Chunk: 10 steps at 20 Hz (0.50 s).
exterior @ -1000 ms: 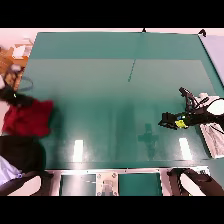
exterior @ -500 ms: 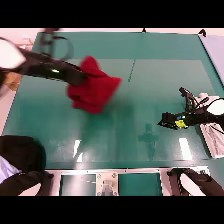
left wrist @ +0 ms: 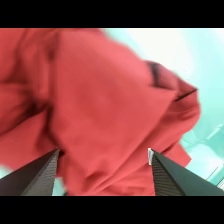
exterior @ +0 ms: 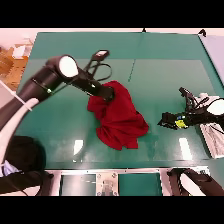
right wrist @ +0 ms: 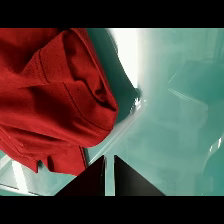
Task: Fold the shirts.
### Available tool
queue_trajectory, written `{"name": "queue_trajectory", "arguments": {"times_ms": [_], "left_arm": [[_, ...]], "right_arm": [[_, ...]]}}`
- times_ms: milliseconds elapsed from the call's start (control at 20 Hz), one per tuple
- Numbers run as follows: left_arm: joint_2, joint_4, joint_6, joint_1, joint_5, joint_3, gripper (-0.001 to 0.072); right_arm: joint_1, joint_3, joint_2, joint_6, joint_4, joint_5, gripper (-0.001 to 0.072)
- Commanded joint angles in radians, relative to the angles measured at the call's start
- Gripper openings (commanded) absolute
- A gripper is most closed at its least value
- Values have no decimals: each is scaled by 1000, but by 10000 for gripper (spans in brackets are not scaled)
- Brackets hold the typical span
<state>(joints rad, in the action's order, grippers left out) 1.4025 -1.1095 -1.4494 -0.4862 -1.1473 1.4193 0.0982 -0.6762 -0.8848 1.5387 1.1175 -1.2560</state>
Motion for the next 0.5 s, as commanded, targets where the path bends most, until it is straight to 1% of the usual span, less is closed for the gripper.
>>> {"name": "queue_trajectory", "arguments": {"times_ms": [0,100,150,250,300,350,400,450], "left_arm": [[-2,2,-16,132,-184,14,639],[-2,-7,-15,198,-273,-18,639],[-2,-8,-11,218,-293,-53,639],[-2,-4,-8,225,-288,-156,639],[-2,27,5,215,-263,-226,639],[-2,76,34,202,-220,-296,639],[-2,133,55,187,-161,-365,639],[-2,198,80,172,-81,-433,640]], "right_arm": [[0,0,0,1,0,0,82],[0,0,0,1,-3,16,82],[0,0,0,1,-3,22,82],[0,0,-1,1,-3,43,86],[0,0,-3,1,-3,60,125],[0,0,-4,1,-3,64,247],[0,0,-8,1,-4,64,338],[-3,0,-19,1,-16,63,381]]}}
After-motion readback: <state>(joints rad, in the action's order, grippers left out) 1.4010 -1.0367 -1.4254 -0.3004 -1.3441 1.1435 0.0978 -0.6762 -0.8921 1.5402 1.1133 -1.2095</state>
